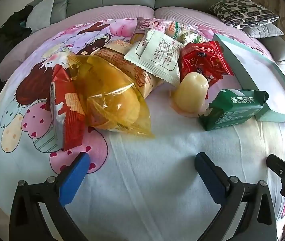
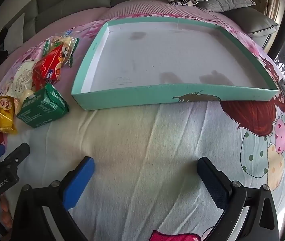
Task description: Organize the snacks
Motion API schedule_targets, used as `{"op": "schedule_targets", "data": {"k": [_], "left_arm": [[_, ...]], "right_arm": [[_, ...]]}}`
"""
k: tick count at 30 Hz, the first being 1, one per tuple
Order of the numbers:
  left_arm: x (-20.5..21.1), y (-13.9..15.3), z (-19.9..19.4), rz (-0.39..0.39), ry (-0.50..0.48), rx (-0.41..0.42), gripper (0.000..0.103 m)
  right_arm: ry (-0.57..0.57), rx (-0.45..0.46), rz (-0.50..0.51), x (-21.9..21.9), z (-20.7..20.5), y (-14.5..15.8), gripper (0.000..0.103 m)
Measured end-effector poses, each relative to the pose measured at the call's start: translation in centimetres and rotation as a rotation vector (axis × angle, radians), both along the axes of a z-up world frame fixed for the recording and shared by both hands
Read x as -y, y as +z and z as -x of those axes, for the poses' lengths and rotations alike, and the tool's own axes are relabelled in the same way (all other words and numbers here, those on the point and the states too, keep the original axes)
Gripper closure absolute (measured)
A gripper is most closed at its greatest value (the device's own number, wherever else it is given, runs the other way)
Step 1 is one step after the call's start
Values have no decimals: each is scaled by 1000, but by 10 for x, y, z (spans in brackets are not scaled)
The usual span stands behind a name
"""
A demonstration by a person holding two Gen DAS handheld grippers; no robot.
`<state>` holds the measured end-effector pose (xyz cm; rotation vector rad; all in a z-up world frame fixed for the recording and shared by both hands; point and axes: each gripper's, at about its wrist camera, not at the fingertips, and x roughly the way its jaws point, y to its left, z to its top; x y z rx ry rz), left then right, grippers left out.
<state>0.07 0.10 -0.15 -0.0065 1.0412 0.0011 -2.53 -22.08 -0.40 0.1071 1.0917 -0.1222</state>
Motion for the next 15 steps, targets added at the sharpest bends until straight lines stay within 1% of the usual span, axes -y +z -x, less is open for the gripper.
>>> {"op": "schedule_targets", "data": {"k": [15], "left_arm": [[1,1,-1,-1,1,5,0]], "right_arm": [[12,6,28,-8,0,-1,0]]}}
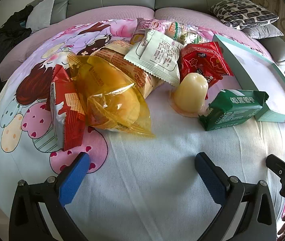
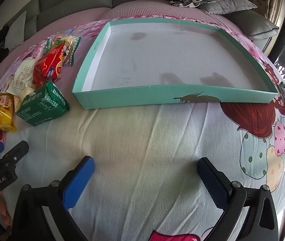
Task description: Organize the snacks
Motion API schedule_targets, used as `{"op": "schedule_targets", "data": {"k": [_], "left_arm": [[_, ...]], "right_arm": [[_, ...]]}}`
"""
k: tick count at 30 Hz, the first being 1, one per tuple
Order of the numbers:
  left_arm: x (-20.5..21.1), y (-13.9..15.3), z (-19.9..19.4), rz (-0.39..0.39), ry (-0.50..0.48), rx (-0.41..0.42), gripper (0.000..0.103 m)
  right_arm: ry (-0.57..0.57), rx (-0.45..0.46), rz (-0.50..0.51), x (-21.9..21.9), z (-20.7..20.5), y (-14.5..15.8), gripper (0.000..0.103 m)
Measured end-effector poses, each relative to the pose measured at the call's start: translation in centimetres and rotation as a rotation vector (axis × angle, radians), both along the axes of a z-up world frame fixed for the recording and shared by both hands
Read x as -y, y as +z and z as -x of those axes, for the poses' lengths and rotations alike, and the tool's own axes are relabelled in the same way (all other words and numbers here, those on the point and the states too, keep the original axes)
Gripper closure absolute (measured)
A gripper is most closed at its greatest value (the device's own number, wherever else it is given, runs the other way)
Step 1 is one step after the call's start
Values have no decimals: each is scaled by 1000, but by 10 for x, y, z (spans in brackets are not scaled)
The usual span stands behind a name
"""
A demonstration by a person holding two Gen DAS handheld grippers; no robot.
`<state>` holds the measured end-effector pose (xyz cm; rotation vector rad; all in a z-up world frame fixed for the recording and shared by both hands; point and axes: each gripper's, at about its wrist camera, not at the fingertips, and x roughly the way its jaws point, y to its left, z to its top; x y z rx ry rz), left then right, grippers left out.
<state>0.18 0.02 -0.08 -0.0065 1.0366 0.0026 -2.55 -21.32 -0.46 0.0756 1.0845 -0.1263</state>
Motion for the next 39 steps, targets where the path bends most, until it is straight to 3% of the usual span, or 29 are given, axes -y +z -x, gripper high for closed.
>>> {"op": "schedule_targets", "data": {"k": [39], "left_arm": [[0,-4,-1,0,0,-4,0]], "right_arm": [[-14,20,-17,2,1,-1,0]]}}
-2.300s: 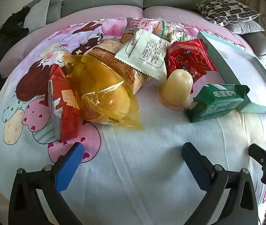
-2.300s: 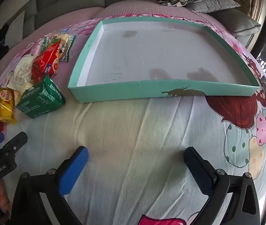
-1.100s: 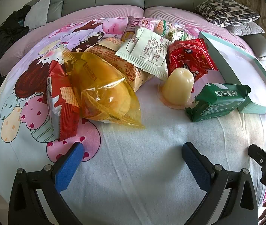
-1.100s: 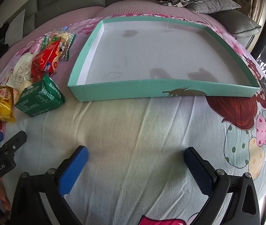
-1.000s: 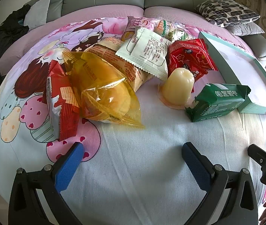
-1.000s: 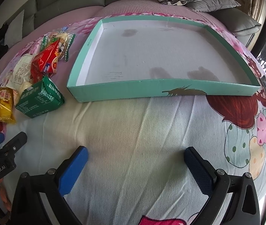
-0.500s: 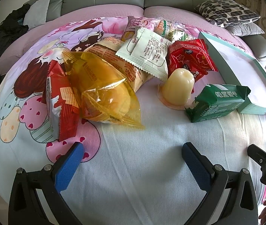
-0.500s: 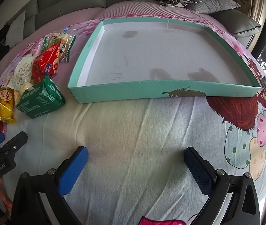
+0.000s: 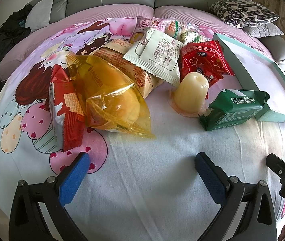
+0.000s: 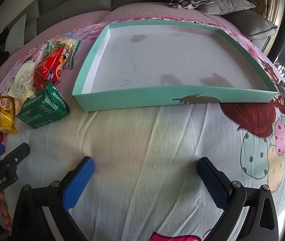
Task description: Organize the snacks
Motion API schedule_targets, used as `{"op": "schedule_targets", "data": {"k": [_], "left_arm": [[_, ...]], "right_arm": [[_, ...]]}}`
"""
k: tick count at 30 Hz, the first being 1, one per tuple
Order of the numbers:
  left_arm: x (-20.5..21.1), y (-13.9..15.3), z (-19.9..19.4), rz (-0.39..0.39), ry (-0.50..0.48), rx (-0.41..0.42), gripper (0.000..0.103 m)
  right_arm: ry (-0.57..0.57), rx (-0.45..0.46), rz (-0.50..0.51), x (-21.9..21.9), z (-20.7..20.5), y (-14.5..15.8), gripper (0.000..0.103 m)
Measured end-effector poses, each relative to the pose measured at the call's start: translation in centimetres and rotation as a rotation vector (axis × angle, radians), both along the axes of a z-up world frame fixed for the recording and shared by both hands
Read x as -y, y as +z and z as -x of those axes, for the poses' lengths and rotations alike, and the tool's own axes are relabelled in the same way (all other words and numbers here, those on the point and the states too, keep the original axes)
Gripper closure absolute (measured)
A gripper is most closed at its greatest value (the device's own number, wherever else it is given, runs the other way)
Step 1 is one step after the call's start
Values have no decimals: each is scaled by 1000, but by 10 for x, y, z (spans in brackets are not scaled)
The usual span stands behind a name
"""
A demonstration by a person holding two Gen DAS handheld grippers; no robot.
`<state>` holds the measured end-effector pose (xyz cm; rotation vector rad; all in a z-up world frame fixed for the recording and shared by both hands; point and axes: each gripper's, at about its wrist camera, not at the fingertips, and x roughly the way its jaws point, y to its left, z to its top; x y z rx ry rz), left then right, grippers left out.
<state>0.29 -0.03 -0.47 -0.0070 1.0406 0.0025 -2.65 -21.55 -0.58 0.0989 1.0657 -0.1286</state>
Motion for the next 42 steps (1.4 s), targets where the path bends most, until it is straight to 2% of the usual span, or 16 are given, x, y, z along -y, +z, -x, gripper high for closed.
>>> {"op": "schedule_targets", "data": {"k": [25,33,42], "left_arm": [[-3,6,4,7,-21,-8,0],[-18,31,14,61,-55,12,0],[-70,56,9,155,62,45,0]], "right_arm": [[21,20,18,-4,10,7,0],[160,127,15,-39,11,48,0],[289,148,-19,-90,-4,54,0]]}}
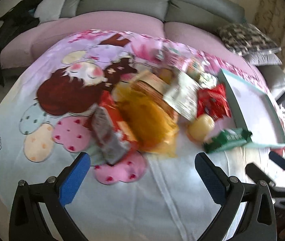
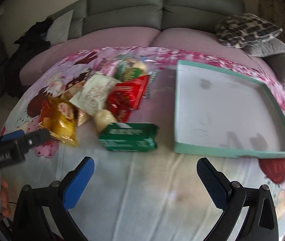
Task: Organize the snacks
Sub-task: 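Grasp the green mung-bean cake box with the right gripper while the left grasps the red milk biscuit packet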
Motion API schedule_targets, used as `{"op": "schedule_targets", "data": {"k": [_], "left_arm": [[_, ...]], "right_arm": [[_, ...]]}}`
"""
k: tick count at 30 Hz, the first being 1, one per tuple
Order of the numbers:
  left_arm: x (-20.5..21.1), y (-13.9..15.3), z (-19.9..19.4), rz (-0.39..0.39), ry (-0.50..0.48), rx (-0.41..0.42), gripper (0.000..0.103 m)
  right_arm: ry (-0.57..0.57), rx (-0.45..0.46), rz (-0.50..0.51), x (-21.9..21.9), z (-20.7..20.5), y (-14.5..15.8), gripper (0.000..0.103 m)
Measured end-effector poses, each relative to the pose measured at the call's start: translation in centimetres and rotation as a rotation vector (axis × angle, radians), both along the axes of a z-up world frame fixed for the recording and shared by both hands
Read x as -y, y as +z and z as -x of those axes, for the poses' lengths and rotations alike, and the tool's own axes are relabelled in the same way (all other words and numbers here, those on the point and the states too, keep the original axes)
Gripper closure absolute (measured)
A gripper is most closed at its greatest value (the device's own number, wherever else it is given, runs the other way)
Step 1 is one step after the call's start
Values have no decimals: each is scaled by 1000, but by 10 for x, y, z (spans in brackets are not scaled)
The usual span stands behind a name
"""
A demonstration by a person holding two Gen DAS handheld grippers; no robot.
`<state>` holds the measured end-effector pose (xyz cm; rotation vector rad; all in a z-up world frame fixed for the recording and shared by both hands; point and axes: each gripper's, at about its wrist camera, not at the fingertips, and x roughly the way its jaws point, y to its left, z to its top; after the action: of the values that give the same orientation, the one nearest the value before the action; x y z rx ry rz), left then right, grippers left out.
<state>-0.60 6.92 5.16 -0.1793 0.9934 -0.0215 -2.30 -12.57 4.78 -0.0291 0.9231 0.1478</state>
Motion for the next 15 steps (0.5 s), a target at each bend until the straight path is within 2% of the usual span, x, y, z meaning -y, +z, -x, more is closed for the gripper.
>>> {"op": "schedule_targets", "data": {"k": [6,9,13,15], "left_arm": [[-31,1,-9,42,82,0,1],[-42,-3,-16,61,118,-11,1],[-54,-13,-26,108,159,-42,17],[-58,-21,-31,148,169,-74,18]], "right_arm": [[33,-3,10,-20,-14,-6,1],[34,-13,9,-23,-21,-10,4],[34,-19,10,-27,-28,-13,5],[29,-16,15,-27,-31,-15,5]]}}
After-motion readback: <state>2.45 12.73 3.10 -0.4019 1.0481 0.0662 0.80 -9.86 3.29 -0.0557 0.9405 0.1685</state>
